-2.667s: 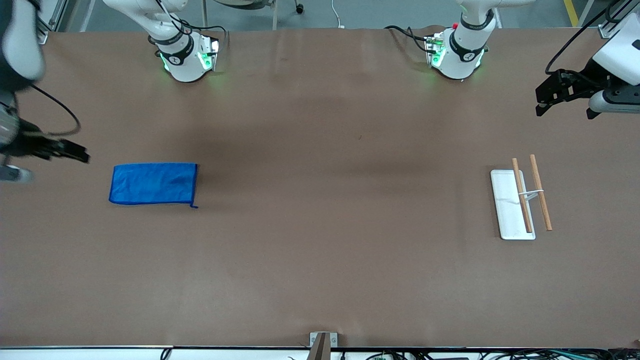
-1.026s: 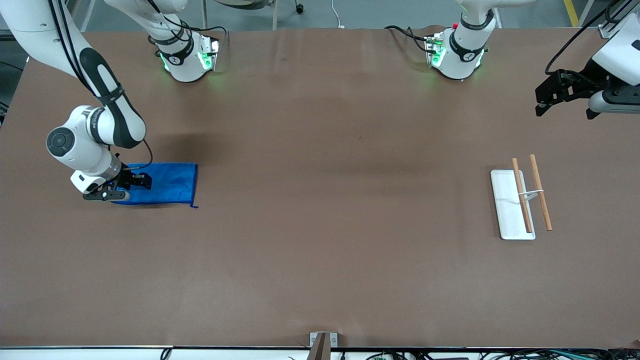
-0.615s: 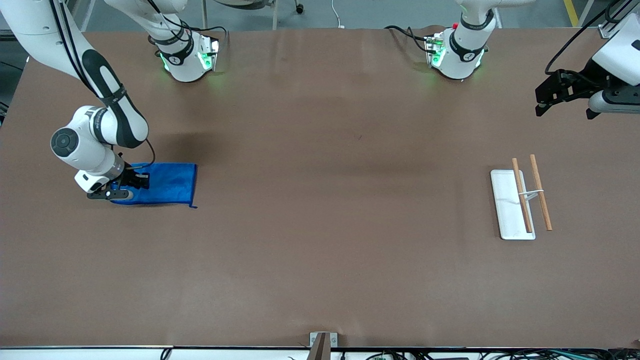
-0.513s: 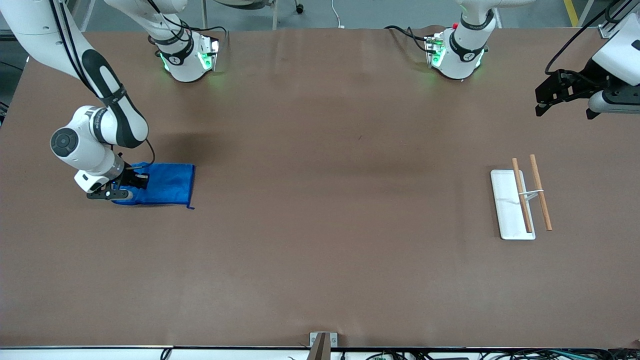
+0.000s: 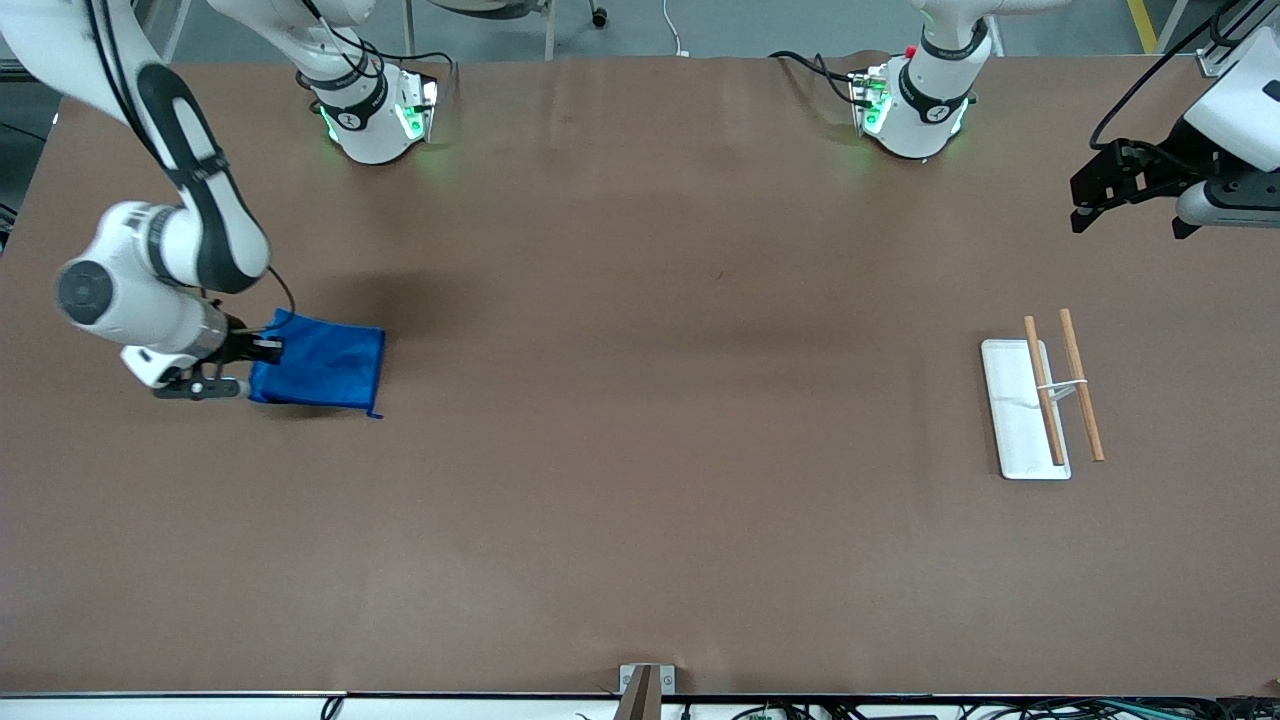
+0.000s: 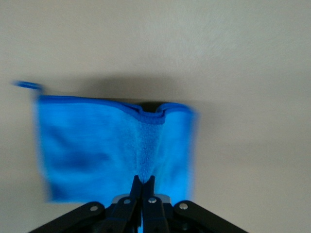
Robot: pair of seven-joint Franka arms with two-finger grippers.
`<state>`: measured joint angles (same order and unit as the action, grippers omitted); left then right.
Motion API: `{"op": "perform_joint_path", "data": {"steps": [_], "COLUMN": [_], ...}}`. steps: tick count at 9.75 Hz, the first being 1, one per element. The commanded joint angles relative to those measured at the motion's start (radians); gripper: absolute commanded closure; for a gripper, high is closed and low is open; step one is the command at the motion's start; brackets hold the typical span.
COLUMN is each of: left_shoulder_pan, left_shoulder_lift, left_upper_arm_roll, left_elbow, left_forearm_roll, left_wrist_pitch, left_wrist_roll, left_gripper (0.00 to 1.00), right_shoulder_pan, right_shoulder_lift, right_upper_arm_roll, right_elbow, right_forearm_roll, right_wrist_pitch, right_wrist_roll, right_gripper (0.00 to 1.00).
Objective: Right arm passes towel to left arm to hang
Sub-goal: 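Lift the towel with the right gripper while the left gripper approaches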
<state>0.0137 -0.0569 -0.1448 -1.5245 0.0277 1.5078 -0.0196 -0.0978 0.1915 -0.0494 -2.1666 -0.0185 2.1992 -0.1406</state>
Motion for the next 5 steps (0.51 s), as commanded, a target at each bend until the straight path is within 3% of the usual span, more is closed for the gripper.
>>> {"op": "perform_joint_path", "data": {"steps": [1, 3, 5], "left_shoulder_pan": [-0.001, 0.000, -0.006], "left_shoulder_lift": [0.022, 0.022, 0.022], "left_upper_arm_roll": [-0.004, -0.004, -0.006], "left_elbow": [-0.003, -0.003, -0.005], "left_forearm_roll": [0.008, 0.006, 0.002], "left_wrist_pitch": [-0.008, -0.008, -0.008], "left_wrist_roll": [0.012, 0.013, 0.017], "left_gripper": [0.00, 0.00, 0.00], "right_shoulder_pan": [0.021, 0.039, 0.039], "right_shoulder_lift": [-0.090, -0.121, -0.136], "right_upper_arm_roll": [0.006, 0.054, 0.129], "right_elbow": [0.135, 0.226, 0.275], "right_forearm_roll": [0.008, 0.026, 0.189], "right_wrist_pitch": [-0.224, -0.326, -0.337], "right_wrist_roll": [0.058, 0.082, 0.091], "right_gripper": [1.00, 1.00, 1.00]}}
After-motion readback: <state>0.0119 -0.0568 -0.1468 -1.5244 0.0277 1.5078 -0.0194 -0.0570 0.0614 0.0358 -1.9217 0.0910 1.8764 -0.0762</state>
